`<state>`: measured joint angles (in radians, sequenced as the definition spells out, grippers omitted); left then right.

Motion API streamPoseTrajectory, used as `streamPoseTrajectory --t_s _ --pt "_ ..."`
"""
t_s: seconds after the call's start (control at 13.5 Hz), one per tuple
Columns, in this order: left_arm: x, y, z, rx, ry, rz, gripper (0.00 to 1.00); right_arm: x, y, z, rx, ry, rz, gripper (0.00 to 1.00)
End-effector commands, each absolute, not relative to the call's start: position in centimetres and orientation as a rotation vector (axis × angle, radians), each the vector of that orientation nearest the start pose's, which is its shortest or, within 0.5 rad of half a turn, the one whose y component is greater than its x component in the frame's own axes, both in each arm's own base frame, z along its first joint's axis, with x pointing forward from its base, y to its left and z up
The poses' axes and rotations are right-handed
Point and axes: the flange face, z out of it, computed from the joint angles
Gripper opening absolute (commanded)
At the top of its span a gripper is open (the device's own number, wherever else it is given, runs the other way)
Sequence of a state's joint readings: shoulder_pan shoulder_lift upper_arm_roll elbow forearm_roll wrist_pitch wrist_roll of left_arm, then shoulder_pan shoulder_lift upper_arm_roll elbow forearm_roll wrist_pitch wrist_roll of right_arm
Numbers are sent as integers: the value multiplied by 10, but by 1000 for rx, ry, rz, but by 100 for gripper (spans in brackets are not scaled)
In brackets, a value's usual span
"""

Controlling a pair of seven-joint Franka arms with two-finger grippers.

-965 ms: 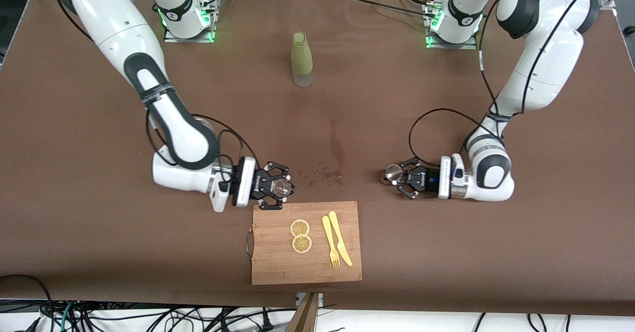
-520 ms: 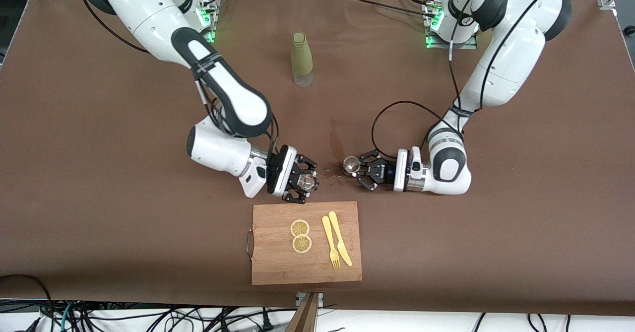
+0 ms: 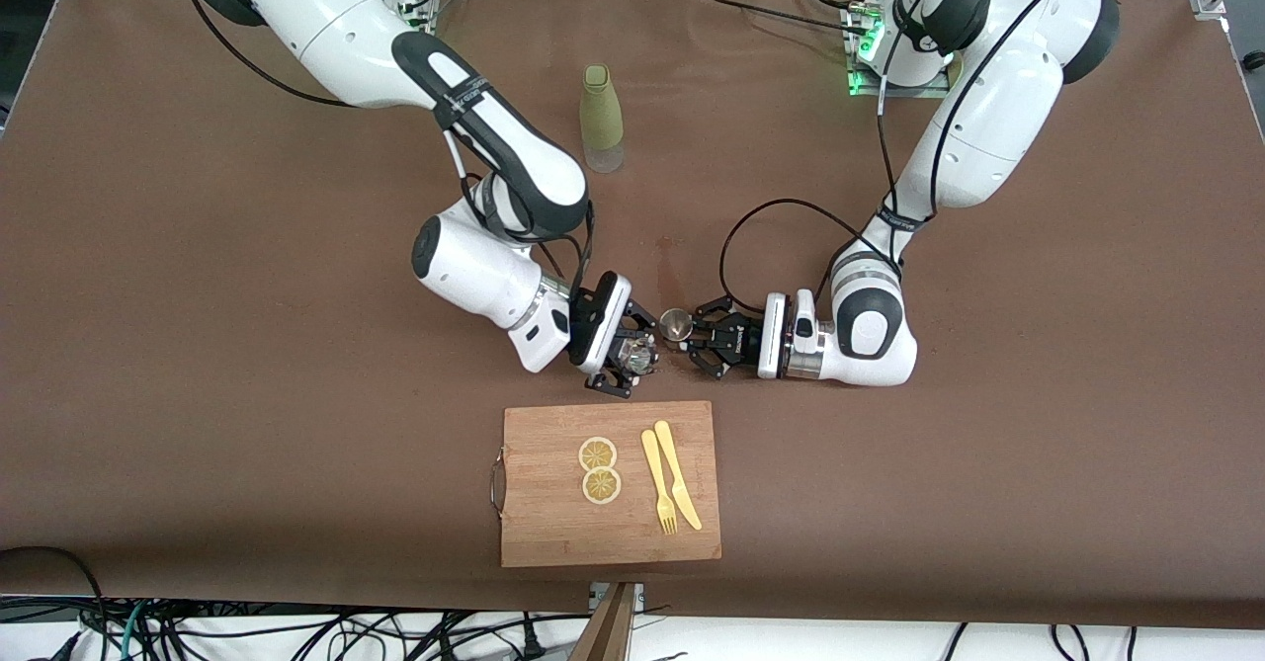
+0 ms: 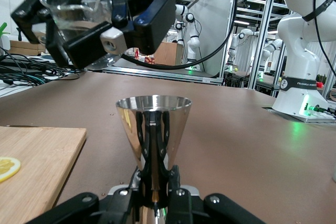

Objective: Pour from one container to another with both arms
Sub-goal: 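Lift both held cups and bring them together above the board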

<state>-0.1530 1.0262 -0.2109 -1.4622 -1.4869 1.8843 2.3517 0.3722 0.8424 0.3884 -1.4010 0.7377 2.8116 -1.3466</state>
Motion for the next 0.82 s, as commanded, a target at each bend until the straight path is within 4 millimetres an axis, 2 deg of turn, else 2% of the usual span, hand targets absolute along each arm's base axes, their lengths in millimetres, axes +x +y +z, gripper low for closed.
streamPoseTrajectory --t_s 0.0,0.22,0.45,0.74 --pt "633 -298 95 1253 -1292 1026 0 613 459 279 -2027 -1542 -942 5" --pt "634 -296 95 1249 -1302 1034 0 613 454 271 -2027 -1629 -932 5" --pt "635 -291 93 1241 -1325 1047 0 615 452 272 -2018 -1715 -946 5" --pt "637 -288 95 1237 -1340 1062 0 604 467 271 -2021 -1773 -1014 5"
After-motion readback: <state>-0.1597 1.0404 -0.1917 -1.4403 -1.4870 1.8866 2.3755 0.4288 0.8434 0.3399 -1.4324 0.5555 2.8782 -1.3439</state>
